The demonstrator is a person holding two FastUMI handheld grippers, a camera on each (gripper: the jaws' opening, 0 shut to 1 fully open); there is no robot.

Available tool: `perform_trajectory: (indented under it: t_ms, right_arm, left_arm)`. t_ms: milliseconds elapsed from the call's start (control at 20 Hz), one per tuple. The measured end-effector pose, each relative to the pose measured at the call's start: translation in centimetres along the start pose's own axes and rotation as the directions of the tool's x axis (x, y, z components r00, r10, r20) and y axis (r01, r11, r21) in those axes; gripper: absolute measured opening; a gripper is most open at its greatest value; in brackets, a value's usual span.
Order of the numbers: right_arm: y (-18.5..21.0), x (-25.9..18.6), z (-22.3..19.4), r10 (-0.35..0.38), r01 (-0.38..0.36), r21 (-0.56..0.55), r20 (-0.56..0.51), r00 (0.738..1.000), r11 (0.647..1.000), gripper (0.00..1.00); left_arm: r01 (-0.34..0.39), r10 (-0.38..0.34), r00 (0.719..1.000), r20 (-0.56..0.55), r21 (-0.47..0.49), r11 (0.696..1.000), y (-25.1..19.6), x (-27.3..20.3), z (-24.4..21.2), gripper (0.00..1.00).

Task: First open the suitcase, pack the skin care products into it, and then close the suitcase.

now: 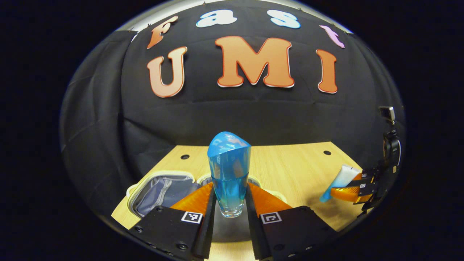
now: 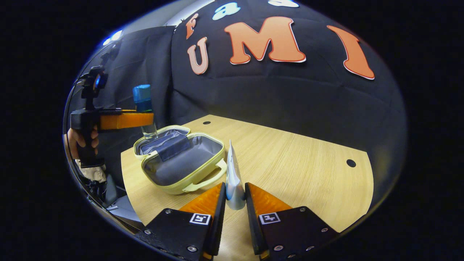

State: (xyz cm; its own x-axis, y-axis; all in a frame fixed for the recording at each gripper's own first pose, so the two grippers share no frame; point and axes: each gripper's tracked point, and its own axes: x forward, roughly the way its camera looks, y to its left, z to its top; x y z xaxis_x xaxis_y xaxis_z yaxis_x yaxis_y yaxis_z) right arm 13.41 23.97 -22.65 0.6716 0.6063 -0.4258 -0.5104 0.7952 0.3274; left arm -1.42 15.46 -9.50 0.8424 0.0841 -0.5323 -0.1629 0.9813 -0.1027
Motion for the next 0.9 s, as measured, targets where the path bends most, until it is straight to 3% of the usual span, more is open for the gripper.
perform_trajectory:
  t_ms: [350,900]
  right_arm:
    - [2.4,1.5,0.6,-0.078,0.079,0.024,-0.042,0.996,0.997,0.35]
    - [8.5,6.3,2.8,-0.119,0.128,0.095,-0.09,0.989,0.987,0.35]
  left_arm:
    - [0.106,-0.103,0.972,-0.21,0.002,0.994,3.5,4.5,-6.6,0.44]
    - [0.297,-0.286,0.831,-0.477,-0.054,0.953,4.4,8.9,-15.0,0.44]
